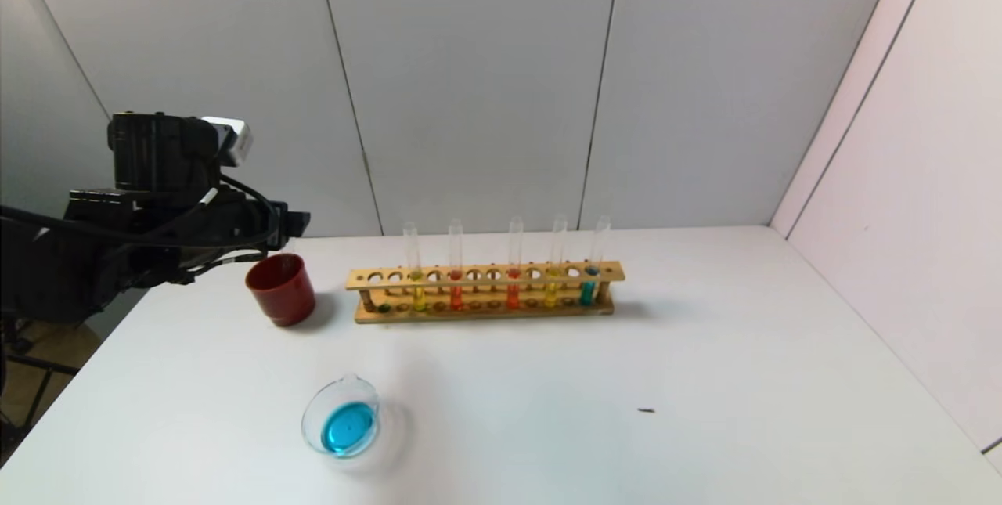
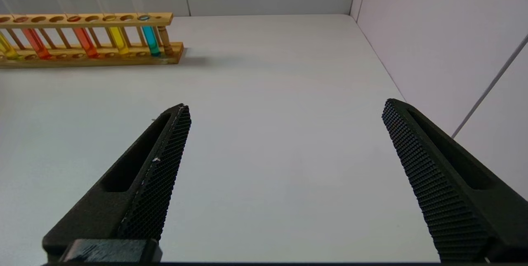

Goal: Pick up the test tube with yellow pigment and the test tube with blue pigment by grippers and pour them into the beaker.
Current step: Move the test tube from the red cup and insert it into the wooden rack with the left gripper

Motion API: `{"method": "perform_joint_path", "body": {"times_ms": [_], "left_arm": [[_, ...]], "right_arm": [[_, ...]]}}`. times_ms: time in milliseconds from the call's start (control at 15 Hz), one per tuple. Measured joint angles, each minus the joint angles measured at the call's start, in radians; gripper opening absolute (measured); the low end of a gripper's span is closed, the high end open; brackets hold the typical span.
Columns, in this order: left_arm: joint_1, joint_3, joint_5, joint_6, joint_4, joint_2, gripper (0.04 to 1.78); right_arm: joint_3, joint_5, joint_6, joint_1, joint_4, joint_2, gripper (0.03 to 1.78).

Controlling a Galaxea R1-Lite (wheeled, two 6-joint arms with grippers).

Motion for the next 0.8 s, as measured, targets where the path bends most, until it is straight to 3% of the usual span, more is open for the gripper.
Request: {"method": "perform_joint_path", "body": {"times_ms": [267, 600, 800], "left_arm": [[-0.151, 0.088, 0.034, -0.106, 0.000, -0.123, 1.75], [-0.379, 0.162, 0.218, -0.180, -0.010, -0.177, 1.75], [-0.439, 0.190, 0.254, -0.199, -0.077, -0.152, 1.75]], "right_arm": [[0.000, 0.000, 0.000, 0.000, 0.000, 0.000, 1.70], [0.000, 0.000, 0.000, 0.000, 0.000, 0.000, 1.70], [0.000, 0.000, 0.000, 0.000, 0.000, 0.000, 1.70]]}}
